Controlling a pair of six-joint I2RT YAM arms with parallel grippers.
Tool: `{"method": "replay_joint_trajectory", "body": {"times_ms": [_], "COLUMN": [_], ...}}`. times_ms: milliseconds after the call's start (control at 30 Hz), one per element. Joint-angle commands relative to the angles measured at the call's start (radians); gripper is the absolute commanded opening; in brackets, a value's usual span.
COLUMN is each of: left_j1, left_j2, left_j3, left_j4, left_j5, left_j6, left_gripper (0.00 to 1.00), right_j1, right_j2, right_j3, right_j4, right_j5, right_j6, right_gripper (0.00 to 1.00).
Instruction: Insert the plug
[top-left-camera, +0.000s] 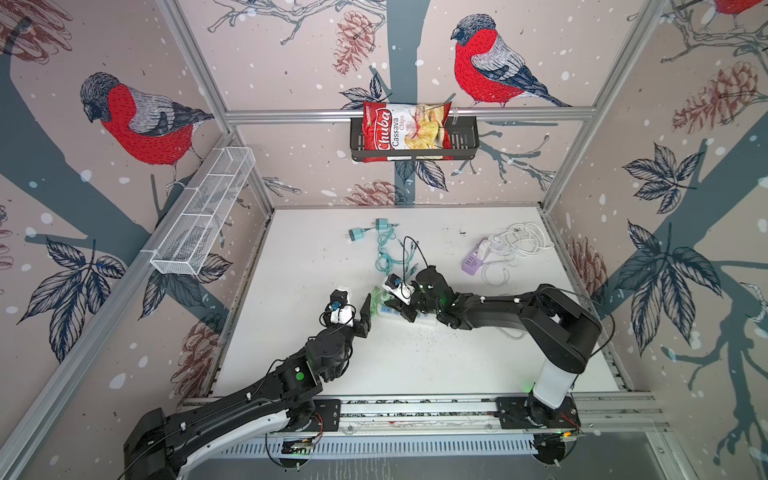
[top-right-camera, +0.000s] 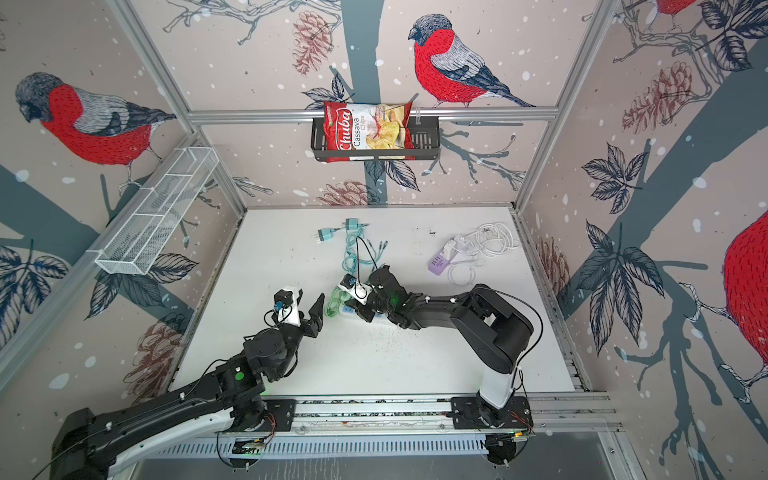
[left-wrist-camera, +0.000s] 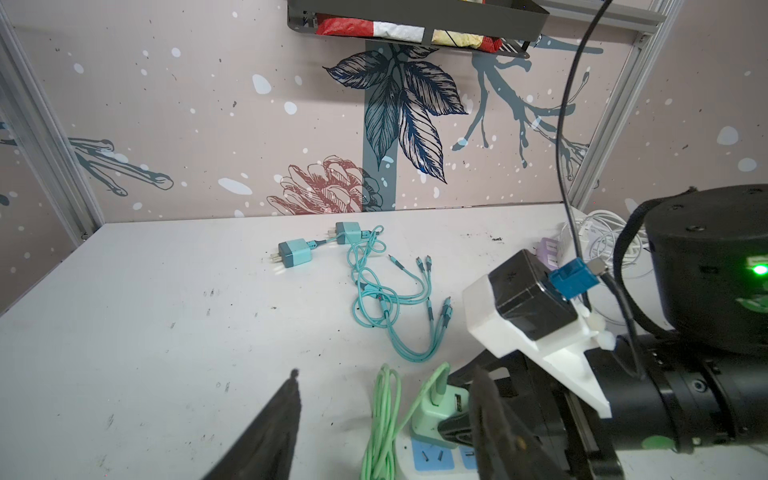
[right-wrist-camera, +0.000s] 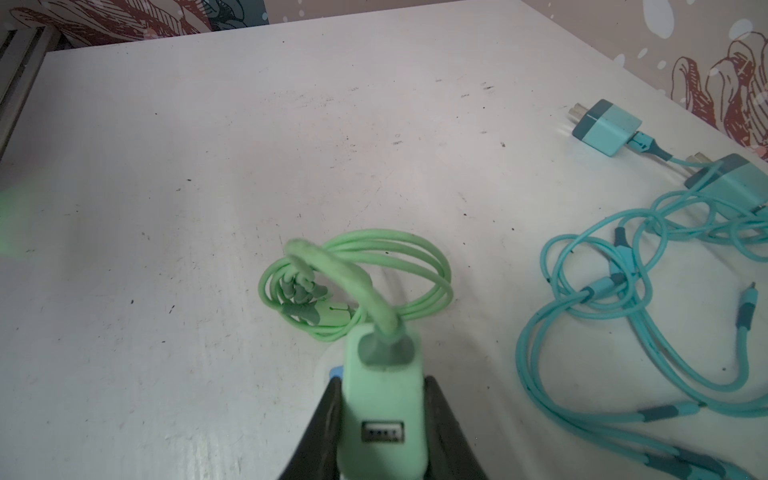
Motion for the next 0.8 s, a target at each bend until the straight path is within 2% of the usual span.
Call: {"method": "replay_joint_trajectory", "body": {"times_ms": [0,400,767], "left_j1": [0.001,0.001,0.001], "left_j2": [-0.002,-0.001,0.032], "left_j3": [0.001,0.008,0.024], "left_j4": [0.045,0.061,0.077], "left_j5": [-0.005,-0.006,0.000], "left_j6": [0.015,0.027,0.052], "left_gripper": [0.63,0.63,0.63], "right_j1": [0.007,-0.013,-0.013], "right_j2": [0.018,0.023,0.030], "right_j3": [0.013,0.019,0.043], "right_j4": [-0.148,-0.142,-0.153], "right_j5": [0.003,-0.075,-0.080], "right_j6": [-0.022,-0.024,-0.038], "right_gripper": [0.00,0.00,0.00]}}
